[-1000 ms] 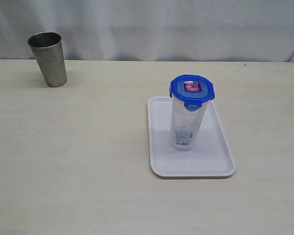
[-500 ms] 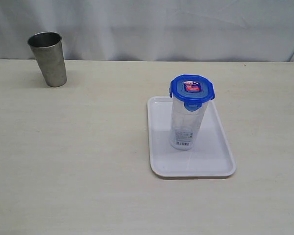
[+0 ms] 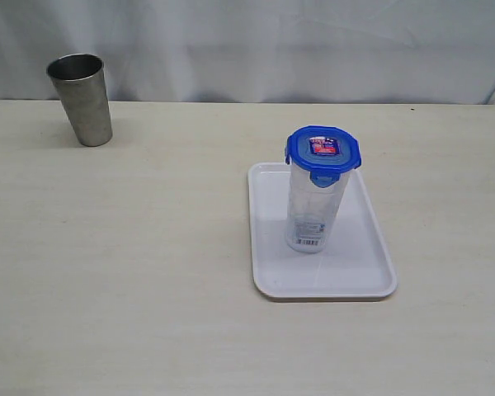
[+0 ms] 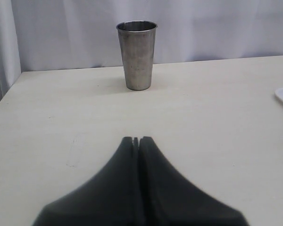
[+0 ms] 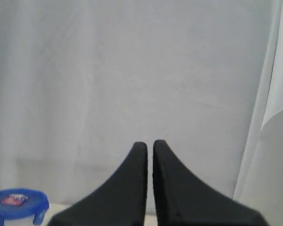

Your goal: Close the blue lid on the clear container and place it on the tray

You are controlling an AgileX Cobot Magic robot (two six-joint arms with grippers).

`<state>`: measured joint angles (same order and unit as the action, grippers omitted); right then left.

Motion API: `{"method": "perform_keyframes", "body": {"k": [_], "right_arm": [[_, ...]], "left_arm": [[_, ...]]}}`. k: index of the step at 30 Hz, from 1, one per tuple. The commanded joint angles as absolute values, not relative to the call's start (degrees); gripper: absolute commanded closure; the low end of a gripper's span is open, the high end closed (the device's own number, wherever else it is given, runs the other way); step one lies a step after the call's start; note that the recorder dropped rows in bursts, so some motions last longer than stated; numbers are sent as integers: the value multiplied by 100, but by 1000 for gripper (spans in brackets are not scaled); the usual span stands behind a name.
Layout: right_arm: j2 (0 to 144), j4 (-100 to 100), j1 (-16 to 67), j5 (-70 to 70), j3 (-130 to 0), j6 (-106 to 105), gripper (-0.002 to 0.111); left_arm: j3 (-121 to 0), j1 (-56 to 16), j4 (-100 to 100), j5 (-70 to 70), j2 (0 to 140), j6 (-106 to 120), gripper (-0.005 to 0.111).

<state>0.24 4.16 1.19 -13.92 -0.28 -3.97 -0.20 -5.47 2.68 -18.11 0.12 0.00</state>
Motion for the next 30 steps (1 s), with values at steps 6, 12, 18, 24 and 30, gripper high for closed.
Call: {"method": "perform_keyframes", "body": {"k": [6, 12, 18, 24, 30], "right_arm": [[0, 385, 87, 1148, 0, -712, 104], [0, 334, 87, 1850, 0, -625, 104], [0, 301, 87, 1866, 0, -372, 104], [0, 301, 87, 1895, 0, -162, 104], [0, 301, 87, 1955, 0, 80, 104]], "left_arm": [[0, -535, 255, -1809, 0, 0, 107], [0, -535, 255, -1809, 0, 0, 107], [0, -535, 255, -1809, 0, 0, 107], [0, -535, 255, -1809, 0, 0, 107], [0, -535, 255, -1809, 0, 0, 107]]}}
